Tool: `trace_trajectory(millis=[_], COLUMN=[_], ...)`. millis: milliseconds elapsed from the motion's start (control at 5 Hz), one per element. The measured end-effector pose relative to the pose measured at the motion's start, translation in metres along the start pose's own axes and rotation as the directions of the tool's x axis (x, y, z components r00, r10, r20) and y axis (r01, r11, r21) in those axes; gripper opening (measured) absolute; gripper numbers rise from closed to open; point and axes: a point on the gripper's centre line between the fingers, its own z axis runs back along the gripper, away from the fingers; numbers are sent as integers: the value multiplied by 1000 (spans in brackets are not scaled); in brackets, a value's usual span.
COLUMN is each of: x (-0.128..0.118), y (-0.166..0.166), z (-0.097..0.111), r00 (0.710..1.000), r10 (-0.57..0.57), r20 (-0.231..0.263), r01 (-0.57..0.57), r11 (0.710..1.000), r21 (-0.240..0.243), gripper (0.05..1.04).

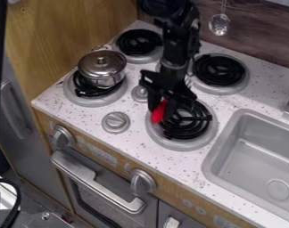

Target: Move the red fork to the lower right burner

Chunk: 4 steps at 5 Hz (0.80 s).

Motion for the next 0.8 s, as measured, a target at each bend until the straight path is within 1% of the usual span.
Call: trace_trajectory(millis=[200, 400, 600, 800], x=[-9, -10, -9, -3], y=[-13, -20, -24, -24], z=[-4, -7, -13, -11], r00=[999, 999, 998, 998], r10=[-37, -35, -37, -48], r20=[-16, -27, -52, -48], r01=[36, 35, 35, 47], r11=[999, 999, 999, 999], r21=[-7, -22, -28, -27], gripper=[408, 407, 457, 788])
